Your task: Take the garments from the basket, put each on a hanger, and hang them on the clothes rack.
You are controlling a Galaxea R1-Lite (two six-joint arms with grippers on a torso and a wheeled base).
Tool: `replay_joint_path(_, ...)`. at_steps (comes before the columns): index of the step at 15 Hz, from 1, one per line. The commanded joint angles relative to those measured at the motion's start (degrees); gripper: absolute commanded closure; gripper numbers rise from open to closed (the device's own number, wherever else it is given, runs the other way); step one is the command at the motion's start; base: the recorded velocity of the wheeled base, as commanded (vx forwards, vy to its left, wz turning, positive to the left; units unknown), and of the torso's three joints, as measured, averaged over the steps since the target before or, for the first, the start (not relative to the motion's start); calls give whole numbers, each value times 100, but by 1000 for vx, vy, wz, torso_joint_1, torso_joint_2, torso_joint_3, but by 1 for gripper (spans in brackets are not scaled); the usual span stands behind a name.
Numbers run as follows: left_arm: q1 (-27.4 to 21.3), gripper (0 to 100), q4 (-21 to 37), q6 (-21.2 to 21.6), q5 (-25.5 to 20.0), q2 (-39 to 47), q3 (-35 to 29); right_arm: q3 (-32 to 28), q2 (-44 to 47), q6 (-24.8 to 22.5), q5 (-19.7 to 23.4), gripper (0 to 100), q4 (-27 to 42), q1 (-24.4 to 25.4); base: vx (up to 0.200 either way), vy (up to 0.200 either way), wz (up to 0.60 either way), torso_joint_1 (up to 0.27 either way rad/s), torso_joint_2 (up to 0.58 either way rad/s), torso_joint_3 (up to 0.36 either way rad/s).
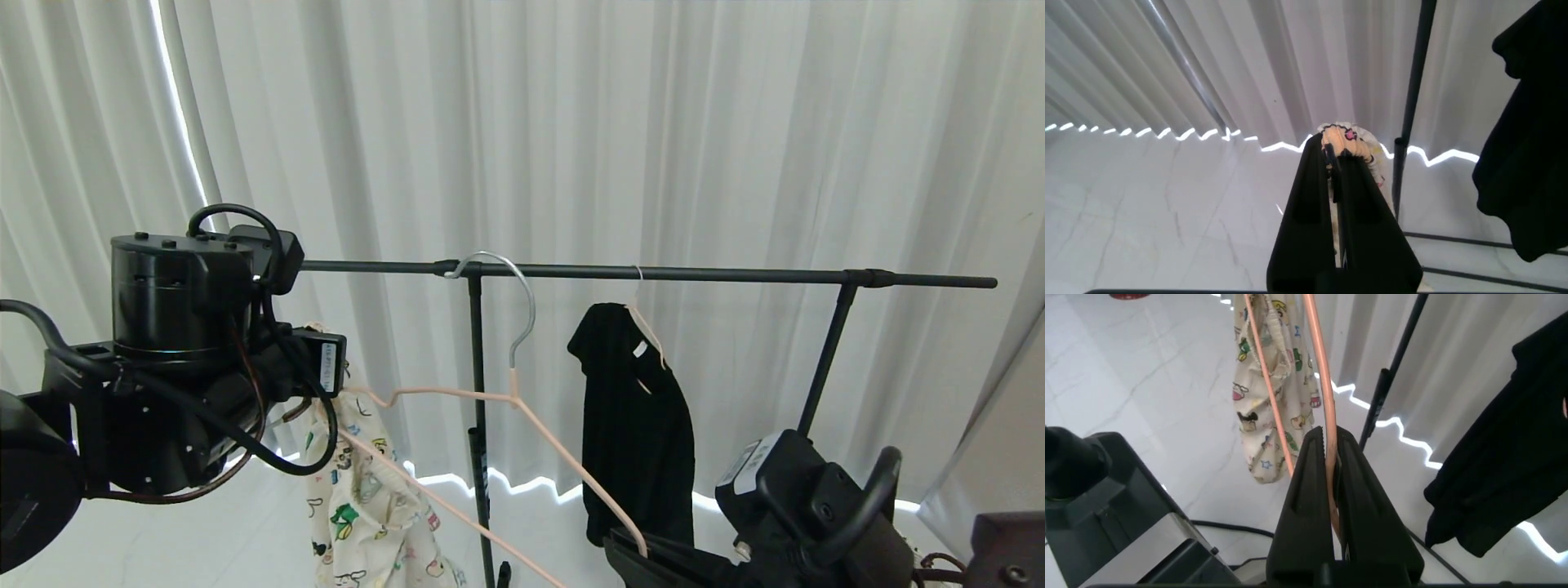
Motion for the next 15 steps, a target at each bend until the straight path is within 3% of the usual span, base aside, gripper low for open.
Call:
replay_joint_path(1, -10, 100, -1, -3, 12, -38, 7, -40, 94, 1, 16, 100, -1, -111, 0, 0, 0, 0, 0, 0)
replay_joint_path(7, -80, 100, -1, -3, 12, -100, 7, -154, 410, 10, 8, 100, -36, -357, 0, 0, 0, 0, 0, 0)
replay_joint_path(14, -1082, 100, -1, -20, -6, -381, 7, -716, 1140, 27, -1, 100, -291, -357, 0, 0, 0, 0, 0, 0)
replay_joint_path(15, -1539, 100, -1, -47, -32, -574, 7, -743, 1245, 36, 8, 100, -318, -357, 0, 0, 0, 0, 0, 0)
